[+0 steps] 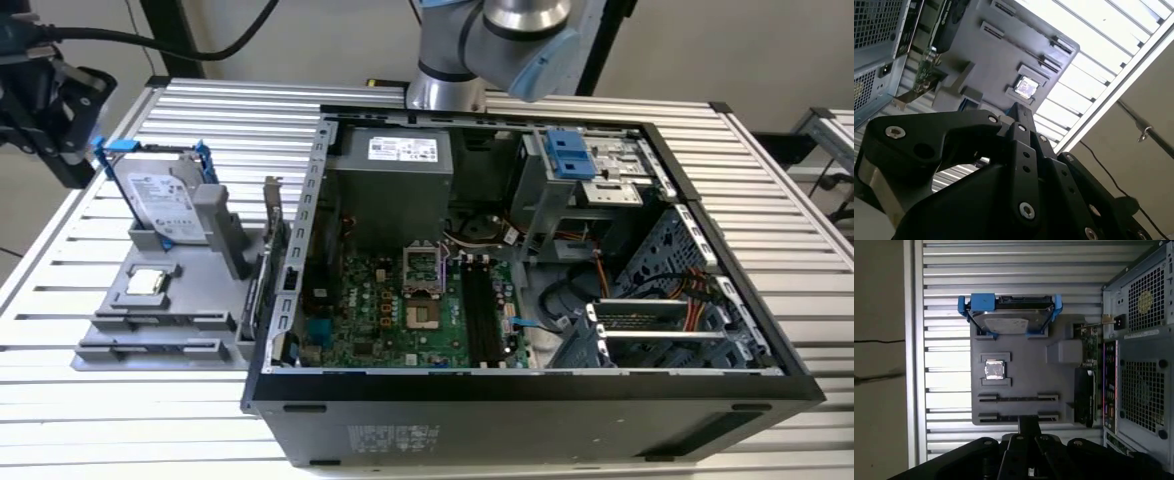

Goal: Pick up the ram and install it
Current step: 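Reach for the ram, then pick up the ram and move it above insertion slot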

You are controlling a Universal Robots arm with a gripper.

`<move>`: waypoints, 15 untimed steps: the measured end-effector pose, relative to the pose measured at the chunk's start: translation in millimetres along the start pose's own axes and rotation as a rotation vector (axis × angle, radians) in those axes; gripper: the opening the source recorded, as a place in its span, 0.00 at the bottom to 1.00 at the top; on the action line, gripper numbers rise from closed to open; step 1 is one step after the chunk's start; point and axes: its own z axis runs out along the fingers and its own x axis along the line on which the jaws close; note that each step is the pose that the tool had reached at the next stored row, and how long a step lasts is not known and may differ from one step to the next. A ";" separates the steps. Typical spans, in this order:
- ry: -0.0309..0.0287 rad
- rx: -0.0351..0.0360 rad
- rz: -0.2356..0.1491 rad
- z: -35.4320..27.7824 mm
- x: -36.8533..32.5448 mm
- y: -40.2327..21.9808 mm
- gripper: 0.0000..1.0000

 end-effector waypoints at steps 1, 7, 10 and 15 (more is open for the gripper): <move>0.0000 0.0001 0.001 -0.2 -0.1 -2.6 0.00; 0.0002 -0.0001 -0.002 -0.6 -0.4 -11.7 0.00; 0.0009 -0.0004 -0.017 -0.6 -0.5 -12.7 0.00; 0.0014 -0.0007 -0.027 -0.6 -0.5 -13.1 0.00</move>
